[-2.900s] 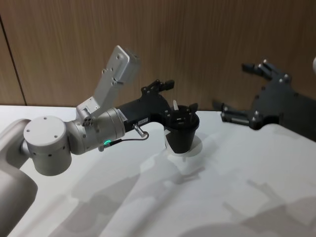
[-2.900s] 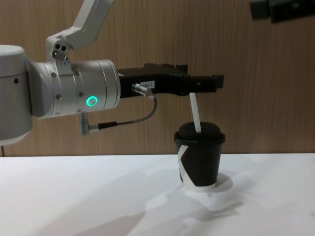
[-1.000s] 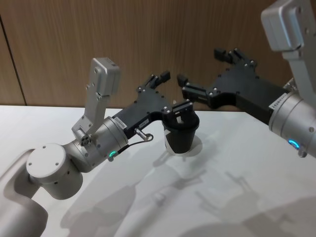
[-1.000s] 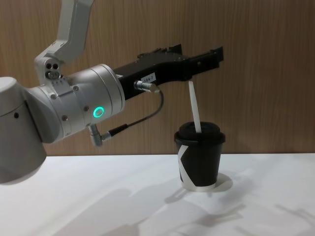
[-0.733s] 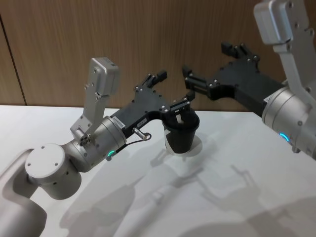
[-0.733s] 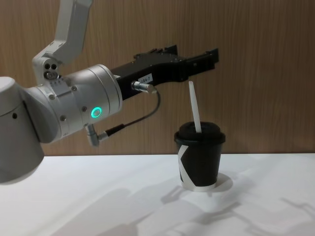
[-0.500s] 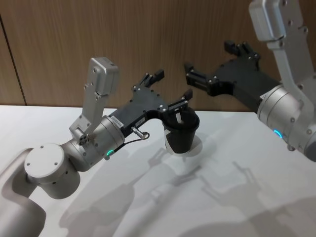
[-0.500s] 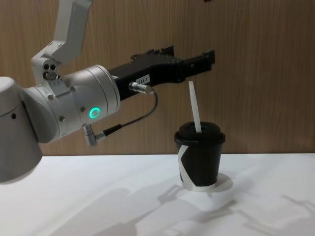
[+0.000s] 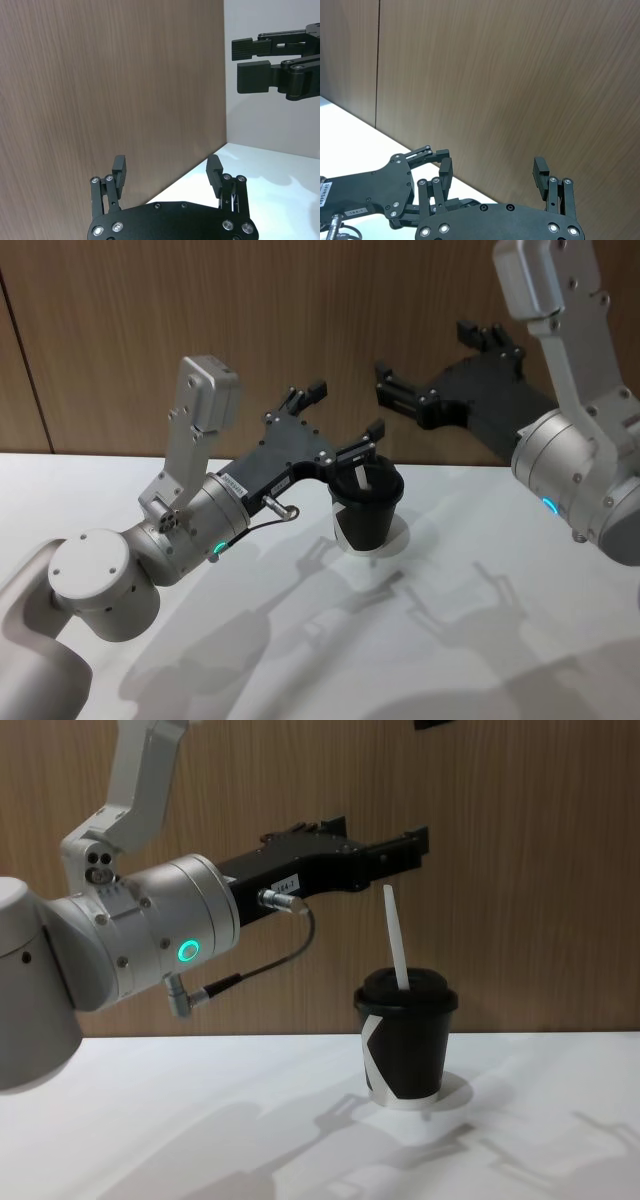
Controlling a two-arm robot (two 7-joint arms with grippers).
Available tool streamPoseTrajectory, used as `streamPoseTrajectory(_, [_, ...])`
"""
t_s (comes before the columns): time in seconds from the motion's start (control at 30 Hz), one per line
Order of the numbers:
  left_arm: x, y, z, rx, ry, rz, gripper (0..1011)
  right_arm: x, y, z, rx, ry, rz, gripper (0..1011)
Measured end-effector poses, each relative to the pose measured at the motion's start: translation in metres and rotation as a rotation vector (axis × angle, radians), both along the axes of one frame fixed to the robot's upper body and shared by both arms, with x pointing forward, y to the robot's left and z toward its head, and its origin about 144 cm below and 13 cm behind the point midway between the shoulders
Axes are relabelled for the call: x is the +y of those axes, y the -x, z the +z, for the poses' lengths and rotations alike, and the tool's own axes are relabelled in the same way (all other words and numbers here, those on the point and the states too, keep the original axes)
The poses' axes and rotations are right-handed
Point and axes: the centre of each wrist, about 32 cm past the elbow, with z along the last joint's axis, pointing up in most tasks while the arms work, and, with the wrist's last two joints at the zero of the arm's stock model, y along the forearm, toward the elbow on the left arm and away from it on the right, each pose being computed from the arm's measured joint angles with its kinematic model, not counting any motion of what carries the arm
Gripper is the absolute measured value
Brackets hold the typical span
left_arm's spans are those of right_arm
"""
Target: Pick up the straw with one hand, pass it to the other hand, and insert it into the cup.
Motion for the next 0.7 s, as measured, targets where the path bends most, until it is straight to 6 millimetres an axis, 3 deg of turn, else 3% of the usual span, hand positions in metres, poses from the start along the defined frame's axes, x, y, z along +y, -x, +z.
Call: streamPoseTrajectory(0.7, [0.0005, -0.0006, 0.0000, -0.002, -0.003, 0.007, 1003, 0.0029, -0.0012, -0.0008, 0.001, 0.000, -0.015, 1001])
